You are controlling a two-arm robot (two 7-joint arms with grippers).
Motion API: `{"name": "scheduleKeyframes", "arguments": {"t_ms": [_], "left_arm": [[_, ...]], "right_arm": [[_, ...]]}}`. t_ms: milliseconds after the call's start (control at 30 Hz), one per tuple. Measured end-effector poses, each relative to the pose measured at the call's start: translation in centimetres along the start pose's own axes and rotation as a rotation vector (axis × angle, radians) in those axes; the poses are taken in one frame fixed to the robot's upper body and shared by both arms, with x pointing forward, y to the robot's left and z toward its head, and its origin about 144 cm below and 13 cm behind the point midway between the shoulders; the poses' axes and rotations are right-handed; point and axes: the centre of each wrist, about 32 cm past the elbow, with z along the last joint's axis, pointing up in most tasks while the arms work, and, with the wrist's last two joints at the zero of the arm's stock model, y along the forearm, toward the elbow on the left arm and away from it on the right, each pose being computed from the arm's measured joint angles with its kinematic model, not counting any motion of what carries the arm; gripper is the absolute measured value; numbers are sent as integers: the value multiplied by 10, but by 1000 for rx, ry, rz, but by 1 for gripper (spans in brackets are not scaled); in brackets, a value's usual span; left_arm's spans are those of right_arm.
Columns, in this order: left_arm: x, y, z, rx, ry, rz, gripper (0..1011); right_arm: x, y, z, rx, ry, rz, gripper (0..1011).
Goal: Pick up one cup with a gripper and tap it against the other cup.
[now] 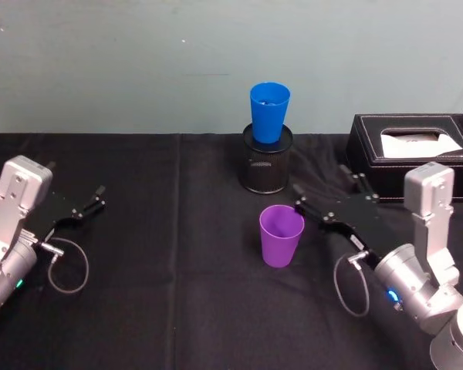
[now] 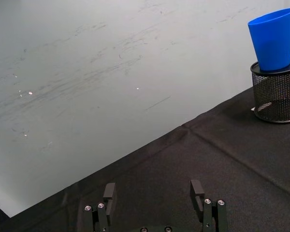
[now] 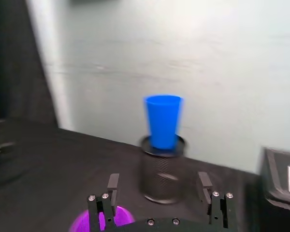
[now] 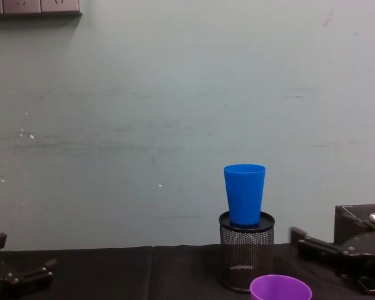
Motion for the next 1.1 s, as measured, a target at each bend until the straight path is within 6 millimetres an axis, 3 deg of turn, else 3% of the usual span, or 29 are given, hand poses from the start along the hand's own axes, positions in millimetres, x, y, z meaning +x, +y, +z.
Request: {"name": "scheduleKeyframes", "arguments": {"t_ms": [233,533,1100], "left_arm": [[0,0,0,0,0,0,1000],[0,0,0,0,0,0,1000],[0,0,0,0,0,0,1000]], "right_arm": [[5,-2,-17,-77,80,-170,1002],[10,3,-35,-110,88,-204,1002],[10,3,-33,-110,87,-206,1002]]}}
